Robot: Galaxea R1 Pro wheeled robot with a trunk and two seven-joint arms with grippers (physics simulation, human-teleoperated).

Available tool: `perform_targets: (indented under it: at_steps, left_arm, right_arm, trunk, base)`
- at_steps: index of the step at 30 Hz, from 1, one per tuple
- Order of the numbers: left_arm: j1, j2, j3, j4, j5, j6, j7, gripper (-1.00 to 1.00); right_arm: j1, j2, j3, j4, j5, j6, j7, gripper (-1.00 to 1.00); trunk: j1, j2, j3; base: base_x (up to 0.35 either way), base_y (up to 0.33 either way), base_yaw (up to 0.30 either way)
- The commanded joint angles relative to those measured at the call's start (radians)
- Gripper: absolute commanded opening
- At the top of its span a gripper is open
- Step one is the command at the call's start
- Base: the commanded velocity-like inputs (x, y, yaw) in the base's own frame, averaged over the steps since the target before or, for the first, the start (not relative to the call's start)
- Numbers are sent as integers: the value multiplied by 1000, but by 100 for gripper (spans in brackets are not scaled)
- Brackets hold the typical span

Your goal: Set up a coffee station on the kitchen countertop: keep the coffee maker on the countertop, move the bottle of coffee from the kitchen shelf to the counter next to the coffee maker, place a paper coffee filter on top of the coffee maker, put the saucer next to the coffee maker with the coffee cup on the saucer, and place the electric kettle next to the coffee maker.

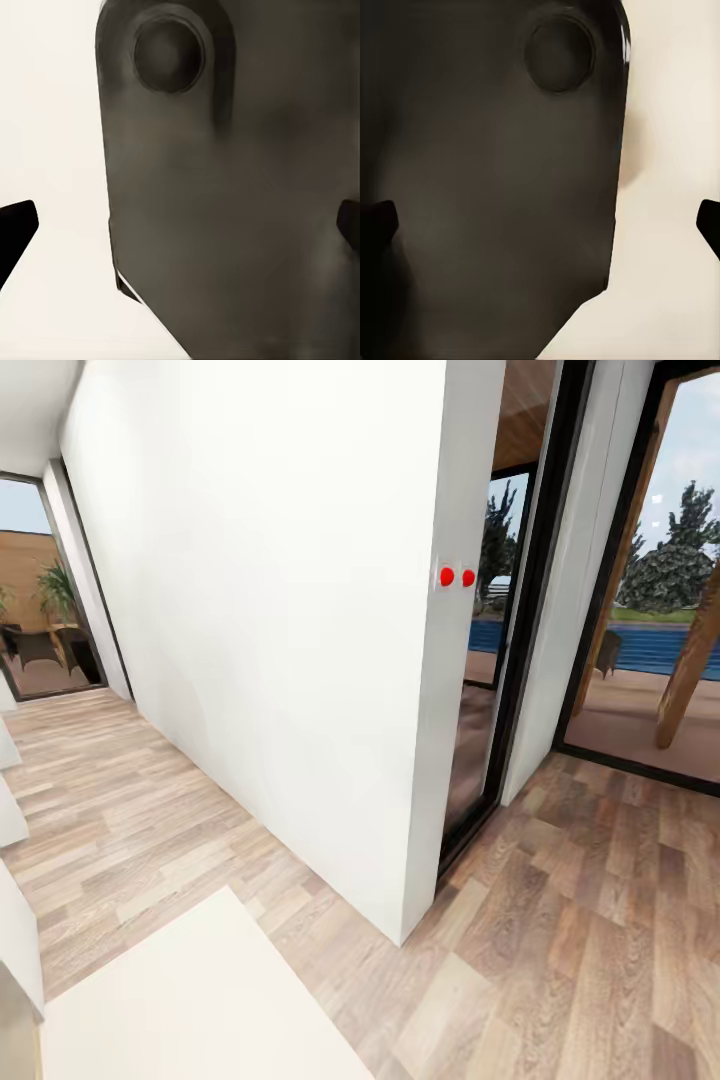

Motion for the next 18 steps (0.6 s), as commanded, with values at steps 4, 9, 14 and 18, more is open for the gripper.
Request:
perform_targets:
  at_steps: [4,9,14,18]
  left_arm:
    - [0,-9,2,5,2,-10,-7,100]
    - [0,-9,3,-1,2,-24,-7,100]
    - [0,-9,3,-3,0,-50,-6,100]
    - [-6,-2,-3,-11,-2,-60,-7,100]
  right_arm:
    - [-9,17,1,-17,2,10,2,100]
    - [-11,45,2,-36,4,6,3,100]
    - [-11,70,1,-40,4,6,1,100]
    - [-11,70,-2,-48,4,-11,-2,100]
  trunk:
    - [0,0,0]
    - [0,0,0]
    - [0,0,0]
    - [0,0,0]
  base:
    - [0,0,0]
    - [0,0,0]
    - [0,0,0]
    - [0,0,0]
